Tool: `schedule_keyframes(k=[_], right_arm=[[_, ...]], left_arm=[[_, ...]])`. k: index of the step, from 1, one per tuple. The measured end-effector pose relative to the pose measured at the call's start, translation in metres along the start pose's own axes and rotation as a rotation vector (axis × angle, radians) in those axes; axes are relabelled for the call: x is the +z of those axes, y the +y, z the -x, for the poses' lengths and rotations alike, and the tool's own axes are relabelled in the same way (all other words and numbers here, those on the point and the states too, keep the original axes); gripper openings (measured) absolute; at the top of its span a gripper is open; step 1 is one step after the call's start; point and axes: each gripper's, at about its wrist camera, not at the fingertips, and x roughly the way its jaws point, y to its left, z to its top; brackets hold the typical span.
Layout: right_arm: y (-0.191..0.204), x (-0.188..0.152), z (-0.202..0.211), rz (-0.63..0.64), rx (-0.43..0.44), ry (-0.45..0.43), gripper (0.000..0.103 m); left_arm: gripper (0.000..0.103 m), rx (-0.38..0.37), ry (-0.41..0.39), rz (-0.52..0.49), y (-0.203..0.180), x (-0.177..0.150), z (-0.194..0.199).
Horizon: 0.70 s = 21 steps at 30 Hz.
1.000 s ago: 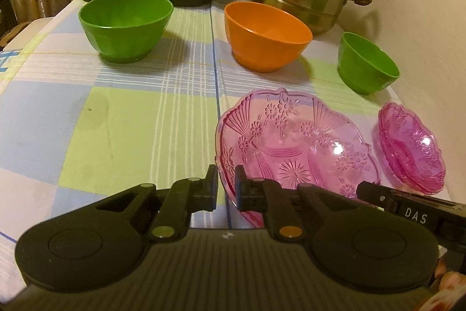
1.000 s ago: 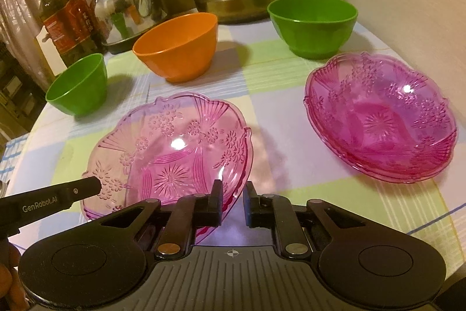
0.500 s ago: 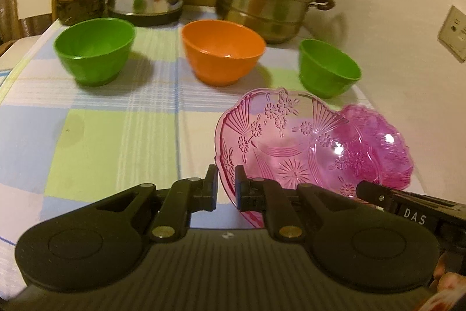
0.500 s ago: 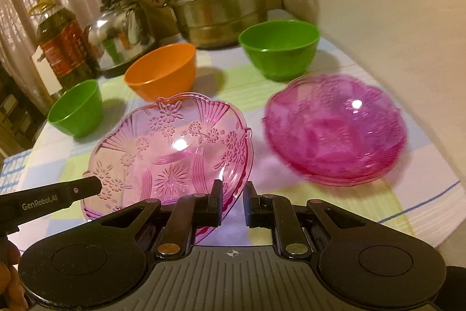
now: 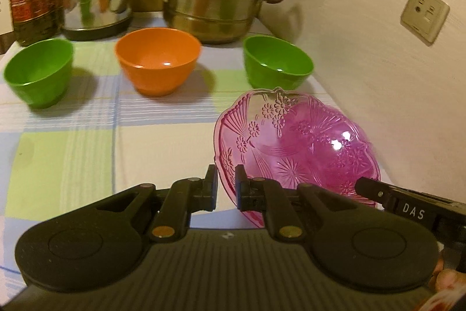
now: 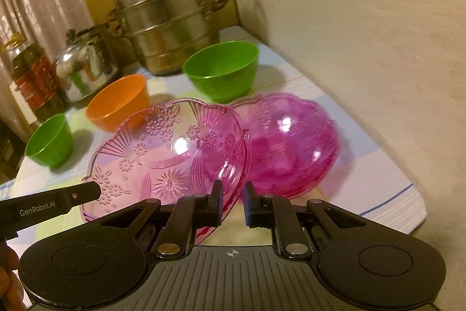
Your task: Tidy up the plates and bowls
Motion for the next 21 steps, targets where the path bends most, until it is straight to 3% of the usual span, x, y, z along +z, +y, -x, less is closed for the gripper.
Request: schedule_keyframes(k=[21], right_arm=[[-0.071,0.026,-0.015,-0.098,-0.112,-0.033,0.014]], left_arm=[[0.011,-0.082,0.04,-0.087,-0.067,0.029,-0.063]])
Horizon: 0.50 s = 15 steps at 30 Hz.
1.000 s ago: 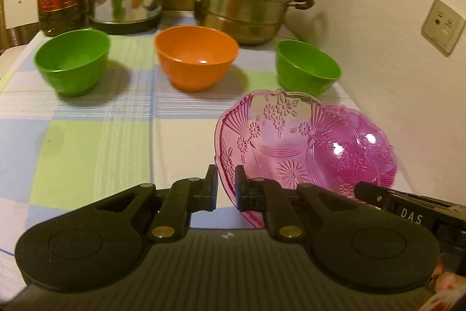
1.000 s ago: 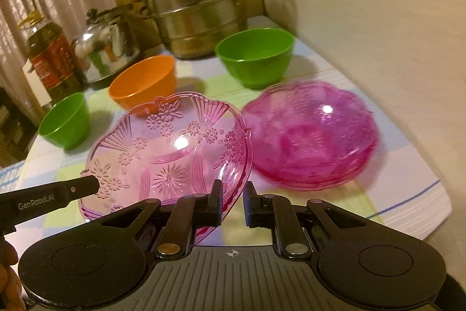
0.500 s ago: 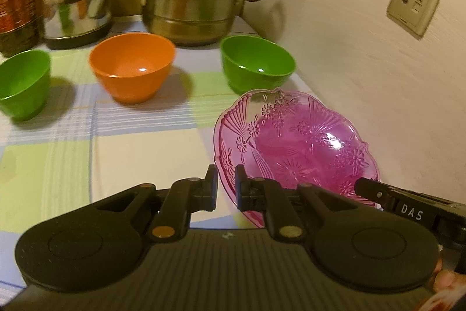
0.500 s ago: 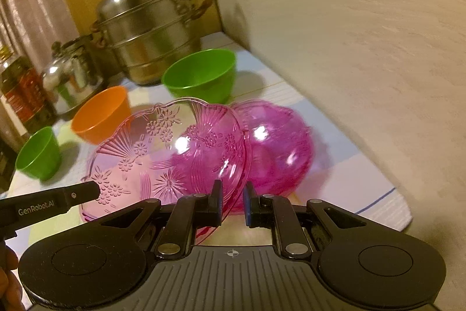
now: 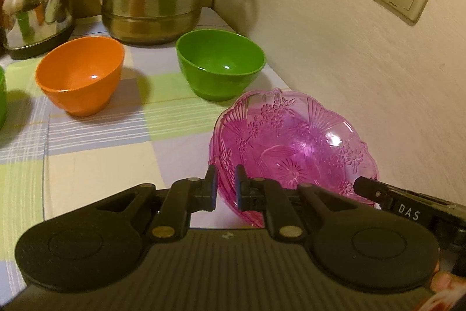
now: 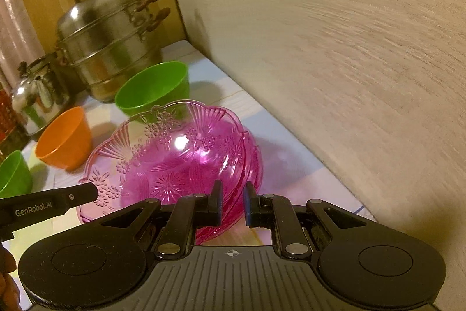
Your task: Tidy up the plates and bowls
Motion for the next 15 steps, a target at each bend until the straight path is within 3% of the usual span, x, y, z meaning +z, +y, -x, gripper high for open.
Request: schedule_keyframes(k=[15], right_arm=[[-0.003,0.007,-0.032,0.028,-0.026,0.028,0.014]], left_arm=[[0.012,0.018,0.041,-0.044,-0.004,0.003,-0.03]])
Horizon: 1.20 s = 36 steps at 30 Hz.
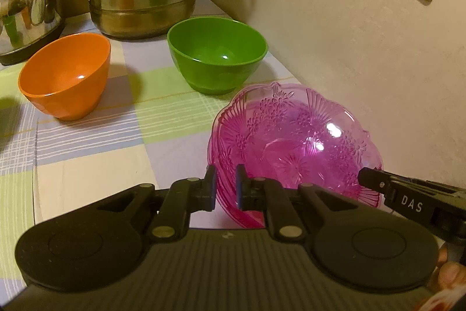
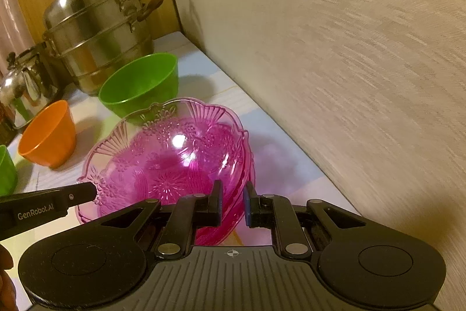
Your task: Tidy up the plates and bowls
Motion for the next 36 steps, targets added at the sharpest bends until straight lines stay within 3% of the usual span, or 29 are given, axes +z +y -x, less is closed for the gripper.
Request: schedule_keyframes(k=[13,16,17,18,20,36], right_arm=[[0.0,0.001,-0.013,-0.013,-0.012,0.012,0.014],[-0.003,0.002,-0.02,-0.025,-0.013,0.03,0.016],[-0.003,0.003,-0.021,-0.025,-0.019,0.027,0.022],[-0.004,0.004,-0.021,-0.028,-0.022,0.029,0.033],[-0.008,0.005,-0.022,-0.056,-0.002,0.029,0.044],[-0.005,-0.003,0.015,-0.104,0.008,0.002,0.045]], left_arm=[[0.012,0.005,0.01,-0.016,-0.001,0.002,-0.01],[0.022,0.043,0.007,-0.042,-0.004,0.002,-0.014],[0.032,0.054,0.002,-0.044,-0.004,0.002,-0.014],[0.032,0.053,-0.003,-0.039,-0.002,0.002,-0.013],[0.032,0.043,-0.009,-0.025,0.0,0.002,-0.011],[0.032,0.026,-0.032,0.058,0.016,-0.012,0.038]])
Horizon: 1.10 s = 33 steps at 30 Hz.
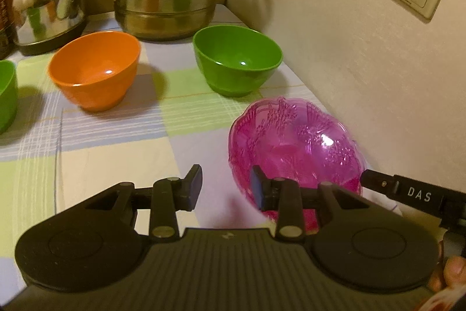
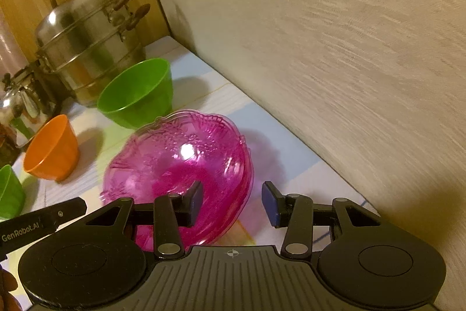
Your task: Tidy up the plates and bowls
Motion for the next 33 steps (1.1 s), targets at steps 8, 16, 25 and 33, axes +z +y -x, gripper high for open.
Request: schedule_keyframes(k=[8,16,25,33], right_arm=[[0.017,-0.013,0.032,0.028,0.028,-0.004,0.045],[0.047,-0.033,0.057,0.086,0.078,0.016,0.045],[0.091,-0.059,0.071,0.175,0.154,0.04,0.045],[0.116,-0.074,0.082,0.227,0.192,0.043,0.045]], left_arm=[[0.032,0.003,-0.009,0.029,0.013,-0.017,0.039],[0.032,0.024,-0.009,0.053,0.034,-0.035,0.075],[0.032,0.065,-0.023,0.118,0.071,-0.051,0.107],[0.032,0.095,-0.041,0.174,0.097,-0.063,0.129]])
